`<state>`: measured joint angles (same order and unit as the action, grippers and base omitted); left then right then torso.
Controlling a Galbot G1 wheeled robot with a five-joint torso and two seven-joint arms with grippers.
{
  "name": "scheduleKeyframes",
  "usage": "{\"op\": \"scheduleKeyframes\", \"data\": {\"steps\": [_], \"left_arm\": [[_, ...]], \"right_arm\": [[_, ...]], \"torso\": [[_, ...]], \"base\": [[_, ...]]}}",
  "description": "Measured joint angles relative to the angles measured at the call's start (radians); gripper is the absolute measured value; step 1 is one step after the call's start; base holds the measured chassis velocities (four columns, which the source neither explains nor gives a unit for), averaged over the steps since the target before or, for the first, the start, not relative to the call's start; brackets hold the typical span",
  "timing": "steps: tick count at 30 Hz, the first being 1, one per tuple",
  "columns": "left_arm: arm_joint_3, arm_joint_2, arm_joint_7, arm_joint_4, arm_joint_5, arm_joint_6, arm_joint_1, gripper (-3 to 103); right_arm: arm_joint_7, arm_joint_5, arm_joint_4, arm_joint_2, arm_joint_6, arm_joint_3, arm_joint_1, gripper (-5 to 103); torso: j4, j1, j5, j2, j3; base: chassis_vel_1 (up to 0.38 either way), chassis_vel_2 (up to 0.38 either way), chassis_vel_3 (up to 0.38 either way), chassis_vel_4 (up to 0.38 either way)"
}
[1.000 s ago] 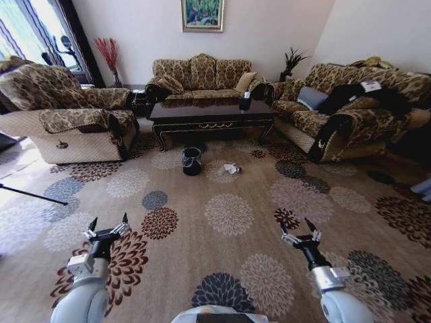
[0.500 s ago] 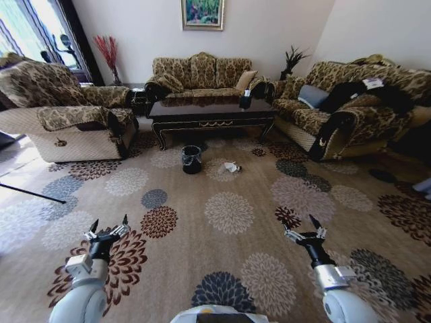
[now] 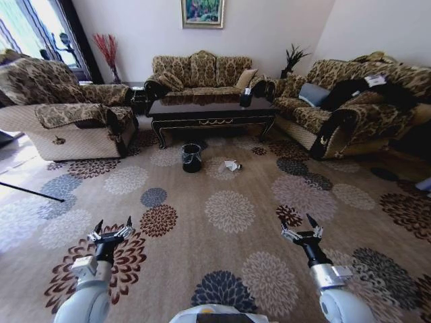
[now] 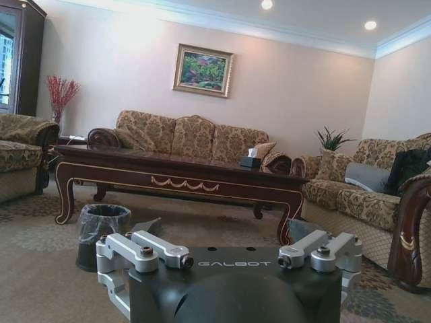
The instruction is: Move to the front of the table and pick up the trash from the floor, then place it into the trash bin.
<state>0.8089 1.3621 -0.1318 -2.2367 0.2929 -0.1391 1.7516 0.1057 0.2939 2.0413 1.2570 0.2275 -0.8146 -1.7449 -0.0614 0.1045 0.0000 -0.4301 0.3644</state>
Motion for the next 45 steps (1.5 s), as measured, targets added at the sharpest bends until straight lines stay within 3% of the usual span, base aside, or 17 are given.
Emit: {"op": "scheduleKeyframes", "data": {"steps": [45], "left_arm": [[-0.012,0.006,0.024,0.028,-0.01,0.012,0.002,100]], "right_arm": [[0.003,-0.026,-0.025,0.018,0.017,-0.001,-0.003,100]], "torso": [[0.0,-0.059,0.0,0.176,-0.117]], "base": [[0.0,0.0,0.0,0.0]]}}
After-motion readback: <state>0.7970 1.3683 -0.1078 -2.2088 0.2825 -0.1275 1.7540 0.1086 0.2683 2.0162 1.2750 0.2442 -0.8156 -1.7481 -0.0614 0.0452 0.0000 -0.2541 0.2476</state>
